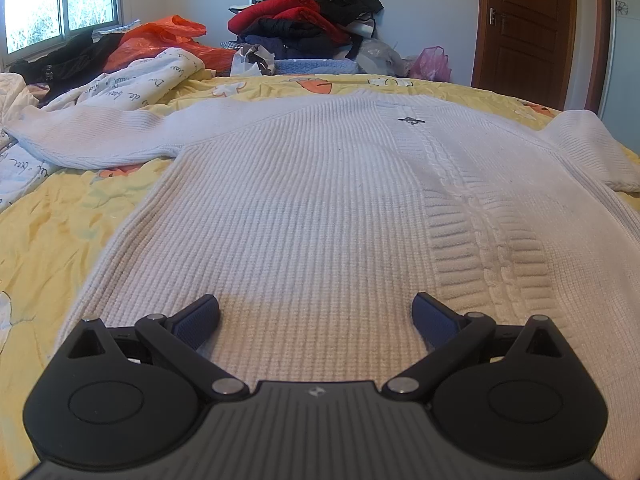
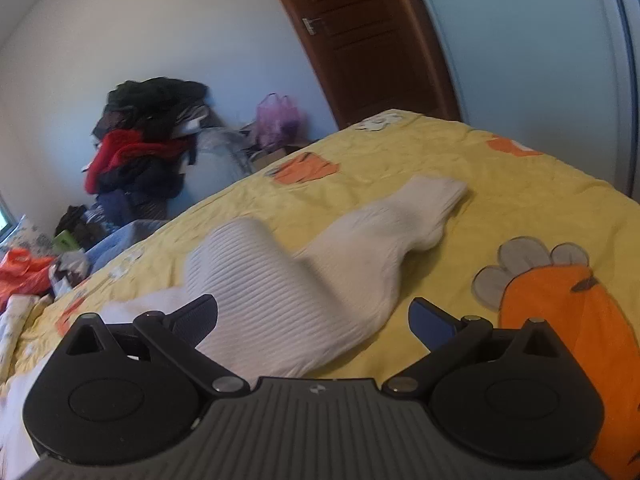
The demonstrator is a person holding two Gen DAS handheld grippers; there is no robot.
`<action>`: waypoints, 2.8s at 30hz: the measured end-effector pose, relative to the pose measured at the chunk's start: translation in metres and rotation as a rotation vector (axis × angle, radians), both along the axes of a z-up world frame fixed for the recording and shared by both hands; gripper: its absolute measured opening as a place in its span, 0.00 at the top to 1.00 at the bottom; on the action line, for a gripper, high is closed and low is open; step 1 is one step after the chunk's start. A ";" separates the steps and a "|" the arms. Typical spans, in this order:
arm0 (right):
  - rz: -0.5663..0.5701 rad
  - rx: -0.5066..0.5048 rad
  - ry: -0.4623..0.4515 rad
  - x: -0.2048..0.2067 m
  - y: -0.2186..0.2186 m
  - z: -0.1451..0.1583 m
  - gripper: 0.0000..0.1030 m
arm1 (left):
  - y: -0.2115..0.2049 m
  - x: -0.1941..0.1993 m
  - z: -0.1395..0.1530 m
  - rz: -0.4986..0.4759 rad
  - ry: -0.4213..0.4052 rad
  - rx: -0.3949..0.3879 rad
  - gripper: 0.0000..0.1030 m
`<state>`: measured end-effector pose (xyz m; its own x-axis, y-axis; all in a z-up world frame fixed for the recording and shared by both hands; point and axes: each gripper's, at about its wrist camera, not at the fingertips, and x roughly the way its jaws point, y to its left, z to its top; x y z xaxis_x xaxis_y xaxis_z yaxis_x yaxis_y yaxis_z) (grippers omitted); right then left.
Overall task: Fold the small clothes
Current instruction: 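Grasp the white sweater's sleeve cuff with the right tool and lift, then carry the held sleeve across the sweater body with the right tool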
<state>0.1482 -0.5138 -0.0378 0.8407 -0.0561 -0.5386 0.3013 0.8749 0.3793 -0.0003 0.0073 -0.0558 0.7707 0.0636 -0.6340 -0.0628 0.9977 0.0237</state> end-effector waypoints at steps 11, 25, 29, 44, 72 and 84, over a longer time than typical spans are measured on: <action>-0.139 -0.118 0.127 0.082 -0.072 -0.028 0.00 | 0.000 0.000 0.000 0.000 0.000 0.000 0.00; -0.164 0.049 0.051 0.107 -0.114 -0.057 0.23 | 0.000 0.000 0.000 0.000 0.000 -0.002 0.00; -0.153 0.028 0.057 0.115 -0.108 -0.057 0.38 | -0.001 0.001 -0.001 -0.001 0.000 -0.002 0.00; -0.092 0.034 -0.129 0.081 -0.065 -0.002 0.86 | -0.002 0.001 -0.001 -0.002 -0.001 -0.007 0.00; 0.500 0.153 -0.042 0.029 0.267 -0.011 0.46 | 0.001 0.010 0.027 -0.054 -0.003 -0.111 0.00; 0.451 0.326 -0.056 -0.015 0.198 -0.056 0.40 | -0.007 0.211 0.031 -0.127 0.217 -0.781 0.00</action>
<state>0.1327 -0.3163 -0.0939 0.7707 0.4781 -0.4212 -0.1046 0.7470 0.6566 0.2104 0.0002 -0.0250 0.5974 -0.5375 -0.5951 -0.0222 0.7307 -0.6823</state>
